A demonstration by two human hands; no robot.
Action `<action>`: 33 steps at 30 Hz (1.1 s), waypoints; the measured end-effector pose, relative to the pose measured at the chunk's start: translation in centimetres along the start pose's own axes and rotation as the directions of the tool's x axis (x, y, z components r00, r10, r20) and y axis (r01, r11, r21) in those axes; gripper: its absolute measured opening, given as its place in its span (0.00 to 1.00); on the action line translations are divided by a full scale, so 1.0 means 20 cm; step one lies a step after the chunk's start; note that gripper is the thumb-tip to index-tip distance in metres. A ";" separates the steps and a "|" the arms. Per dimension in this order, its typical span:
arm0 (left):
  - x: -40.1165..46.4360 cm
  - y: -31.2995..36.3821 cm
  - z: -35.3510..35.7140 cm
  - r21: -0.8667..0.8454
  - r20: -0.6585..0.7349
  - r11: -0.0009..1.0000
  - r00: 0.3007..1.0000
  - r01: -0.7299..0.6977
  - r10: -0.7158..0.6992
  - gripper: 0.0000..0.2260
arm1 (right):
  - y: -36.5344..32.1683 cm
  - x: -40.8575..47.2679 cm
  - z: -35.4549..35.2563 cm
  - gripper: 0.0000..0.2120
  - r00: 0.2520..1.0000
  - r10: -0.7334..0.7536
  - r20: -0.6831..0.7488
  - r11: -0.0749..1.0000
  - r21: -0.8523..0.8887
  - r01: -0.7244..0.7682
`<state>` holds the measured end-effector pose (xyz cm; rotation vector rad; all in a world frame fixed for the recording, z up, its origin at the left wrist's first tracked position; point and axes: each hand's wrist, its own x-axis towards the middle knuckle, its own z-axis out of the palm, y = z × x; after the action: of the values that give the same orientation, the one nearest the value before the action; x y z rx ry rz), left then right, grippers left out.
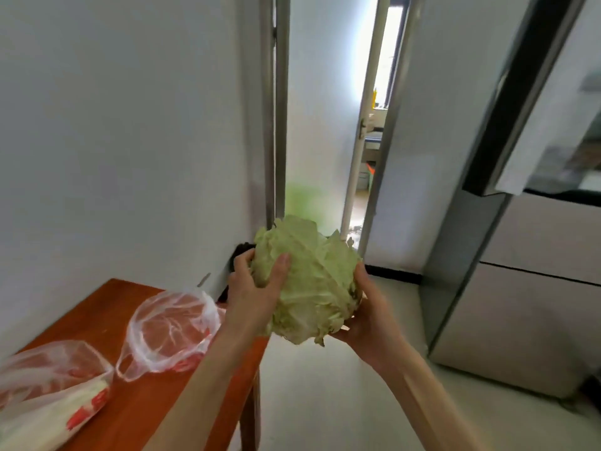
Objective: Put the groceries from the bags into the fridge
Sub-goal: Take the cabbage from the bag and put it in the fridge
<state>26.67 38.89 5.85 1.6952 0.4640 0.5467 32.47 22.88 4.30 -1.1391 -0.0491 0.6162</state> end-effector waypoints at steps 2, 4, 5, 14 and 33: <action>-0.07 0.07 0.24 -0.042 0.087 0.999 0.996 -0.014 0.018 0.40 | -0.11 -0.12 -0.21 0.27 0.997 -0.054 -0.063 0.998 0.015 0.055; -0.16 0.14 0.49 -0.088 0.161 0.996 0.986 -0.028 0.042 0.40 | -0.21 -0.25 -0.44 0.25 0.989 -0.102 -0.104 0.994 0.027 0.106; -0.21 0.18 0.61 -0.113 0.187 0.993 0.981 -0.031 0.052 0.39 | -0.26 -0.31 -0.56 0.24 0.985 -0.119 -0.121 0.992 0.030 0.124; -0.57 0.49 1.61 -0.194 0.366 0.979 0.921 -0.064 0.133 0.26 | -0.74 -0.77 -1.41 0.23 0.951 -0.235 -0.203 0.972 -0.019 0.236; -0.02 0.86 3.47 -0.268 0.536 0.952 0.798 -0.150 0.276 0.35 | -1.80 -0.26 -2.82 0.24 0.818 -0.461 -0.344 0.887 -0.144 0.439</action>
<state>67.40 -19.64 12.00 1.6129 -0.2217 0.2126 63.05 -36.42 11.96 -1.2311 -0.0126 -0.0320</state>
